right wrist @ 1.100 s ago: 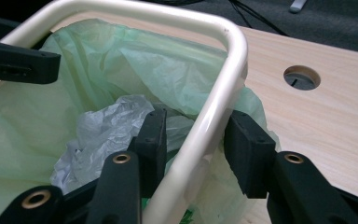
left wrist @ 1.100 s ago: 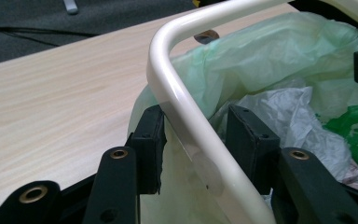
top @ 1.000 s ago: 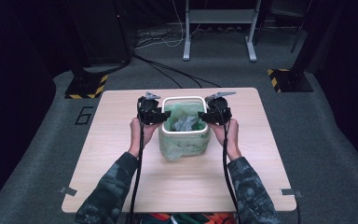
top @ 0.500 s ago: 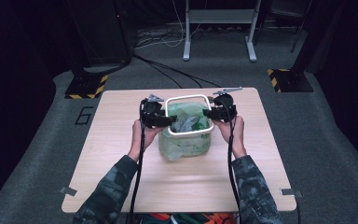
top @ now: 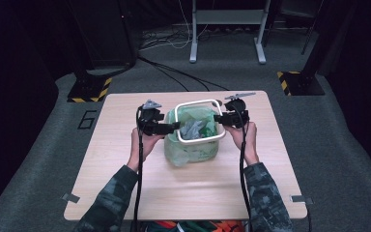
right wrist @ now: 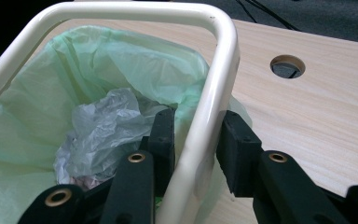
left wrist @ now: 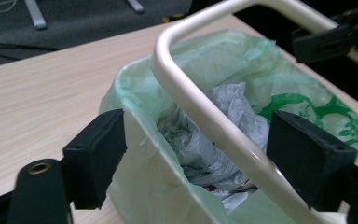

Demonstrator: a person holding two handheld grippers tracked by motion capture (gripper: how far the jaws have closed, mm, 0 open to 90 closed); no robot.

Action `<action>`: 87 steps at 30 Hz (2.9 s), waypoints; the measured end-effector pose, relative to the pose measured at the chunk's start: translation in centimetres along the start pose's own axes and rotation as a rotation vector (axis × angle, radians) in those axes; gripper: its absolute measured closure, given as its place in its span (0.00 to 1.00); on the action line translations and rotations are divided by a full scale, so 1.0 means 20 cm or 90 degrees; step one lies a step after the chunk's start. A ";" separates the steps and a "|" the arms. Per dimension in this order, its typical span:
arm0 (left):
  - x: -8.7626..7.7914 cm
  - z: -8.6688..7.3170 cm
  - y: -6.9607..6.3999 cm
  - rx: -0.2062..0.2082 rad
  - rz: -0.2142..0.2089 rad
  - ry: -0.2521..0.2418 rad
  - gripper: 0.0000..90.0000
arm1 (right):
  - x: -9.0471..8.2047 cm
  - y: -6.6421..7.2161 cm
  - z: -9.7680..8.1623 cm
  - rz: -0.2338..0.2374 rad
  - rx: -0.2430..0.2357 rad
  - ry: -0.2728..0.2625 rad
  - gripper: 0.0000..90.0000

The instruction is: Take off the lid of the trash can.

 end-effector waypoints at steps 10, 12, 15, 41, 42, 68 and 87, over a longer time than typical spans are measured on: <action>-0.13 -0.05 0.08 -0.013 0.012 -0.033 0.16 | -0.05 -0.02 -0.01 0.010 0.002 -0.014 0.78; -0.15 -0.09 0.10 -0.025 0.015 -0.036 0.16 | -0.06 -0.03 -0.01 0.009 0.002 -0.019 0.82; -0.16 -0.13 0.13 -0.032 0.024 -0.034 0.16 | -0.08 -0.03 -0.01 0.014 0.003 -0.026 0.85; -0.04 -0.86 0.28 -0.025 0.095 0.100 0.15 | -0.25 -0.22 -0.11 -0.043 0.022 -0.035 0.89; -0.03 -0.87 0.29 -0.029 0.097 0.100 0.15 | -0.26 -0.24 -0.11 -0.047 0.021 -0.040 0.89; 0.01 -0.93 0.29 0.026 0.145 0.106 0.15 | -0.38 -0.45 -0.28 -0.104 0.061 -0.055 0.89; 0.01 -0.92 0.29 0.026 0.145 0.105 0.16 | -0.36 -0.56 -0.42 -0.137 0.081 -0.043 0.89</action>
Point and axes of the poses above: each handheld gripper's, and its own axes: x roughly forward along the jaws, z roughly out of its top, y roughly to its left, the point moved 8 cm from there along x, roughly forward along the jaws, and after that the axes turned 4 degrees about z, right-handed, at the moved point
